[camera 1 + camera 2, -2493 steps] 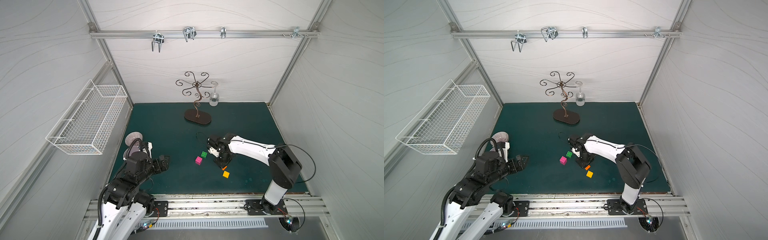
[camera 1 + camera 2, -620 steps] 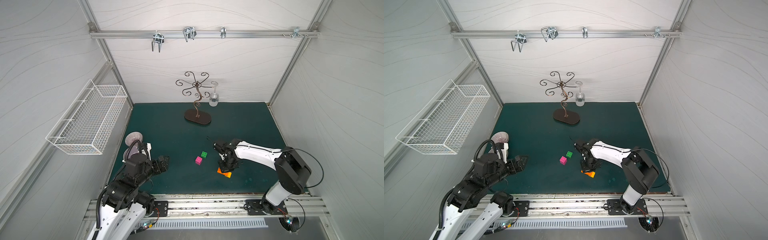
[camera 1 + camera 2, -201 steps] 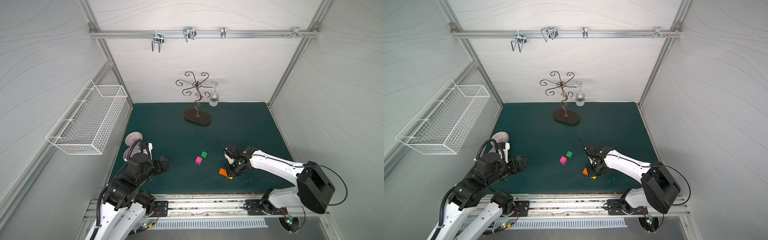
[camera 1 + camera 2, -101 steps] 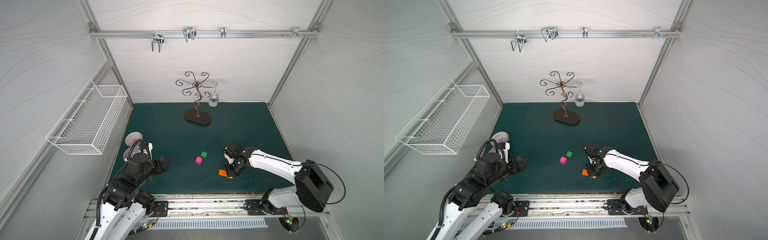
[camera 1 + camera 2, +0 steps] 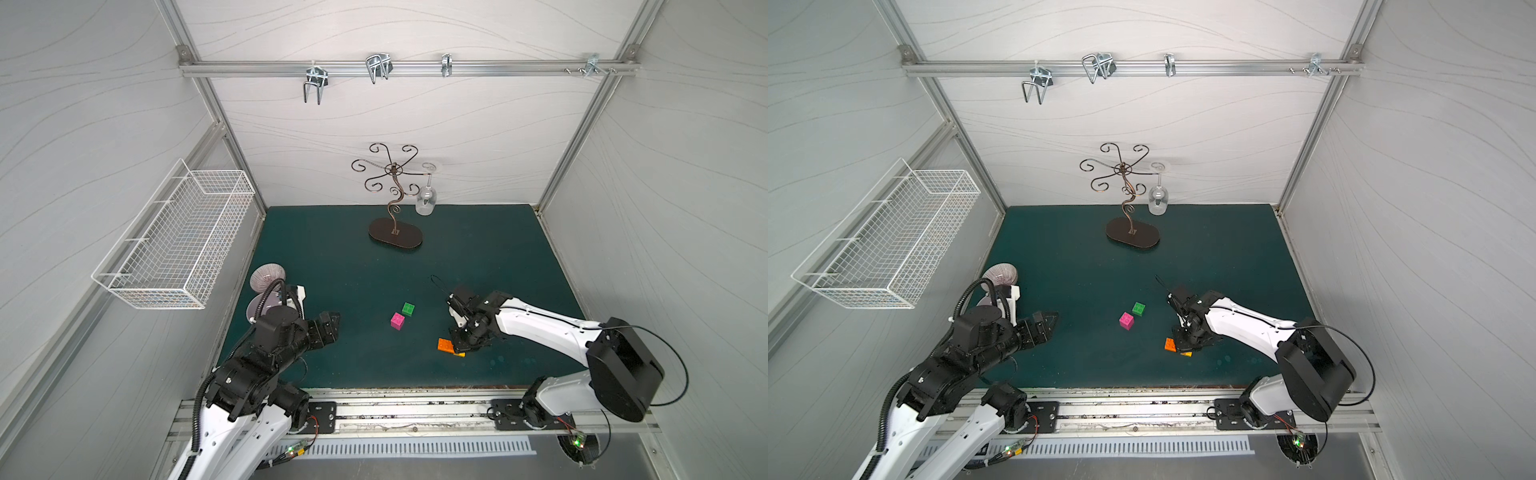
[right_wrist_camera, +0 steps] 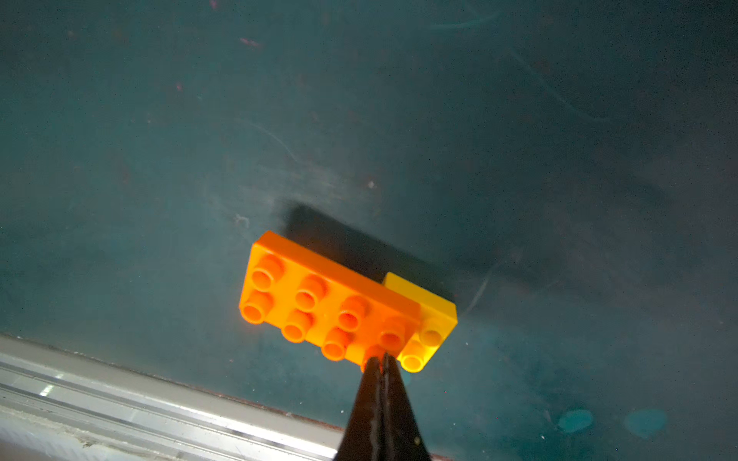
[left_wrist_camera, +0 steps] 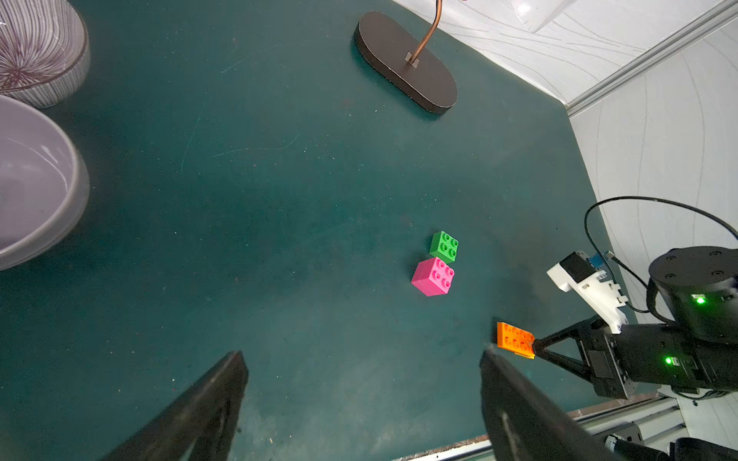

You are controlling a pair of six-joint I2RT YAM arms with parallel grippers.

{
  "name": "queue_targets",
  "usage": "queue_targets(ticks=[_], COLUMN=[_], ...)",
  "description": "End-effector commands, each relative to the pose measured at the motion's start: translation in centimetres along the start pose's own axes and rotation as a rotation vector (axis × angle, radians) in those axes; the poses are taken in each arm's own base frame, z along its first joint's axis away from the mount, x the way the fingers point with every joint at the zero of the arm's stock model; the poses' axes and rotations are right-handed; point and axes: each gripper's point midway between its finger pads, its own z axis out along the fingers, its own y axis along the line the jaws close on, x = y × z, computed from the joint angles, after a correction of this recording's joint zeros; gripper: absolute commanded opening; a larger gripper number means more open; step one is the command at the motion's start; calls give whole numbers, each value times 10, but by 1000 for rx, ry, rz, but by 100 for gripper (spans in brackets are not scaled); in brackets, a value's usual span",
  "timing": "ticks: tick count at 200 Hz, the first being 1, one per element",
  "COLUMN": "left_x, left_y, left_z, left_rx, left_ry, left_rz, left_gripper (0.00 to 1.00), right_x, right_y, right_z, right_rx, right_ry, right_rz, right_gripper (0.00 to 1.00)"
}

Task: Assemble the letter r with lego
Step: Adjust the lego brick at the center of the board.

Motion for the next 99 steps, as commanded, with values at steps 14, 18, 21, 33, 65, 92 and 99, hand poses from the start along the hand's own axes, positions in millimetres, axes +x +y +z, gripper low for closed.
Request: queue_targets(ticks=[14,18,21,33,65,92,99], left_x=[-8,-8,-8,-8,-8,-8,-8], left_y=[-3,-3,-3,-3,-3,-4,-4], left_z=[-3,-3,-2,-2,-2,-2,-2], left_rx=[6,6,5,5,3,8,11], left_ry=[-32,-31,-30,-30,-28,-29,-31], left_rz=[-10,-10,-10,-8,-7,-7,-7], left_gripper=[94,94,94,94,94,94,94], right_x=[19,18,16,10,-14,-27,-29], right_y=[-29,-27,-26,-21,6,45,50], right_z=[11,7,4,-11,-62,-97,-104], right_rx=[148,145,144,126,28,-126,-134], right_ry=[76,67,60,25,-99,-139,-141], right_rz=[28,23,20,5,-77,-341,-421], right_gripper=[0,0,0,6,36,45,46])
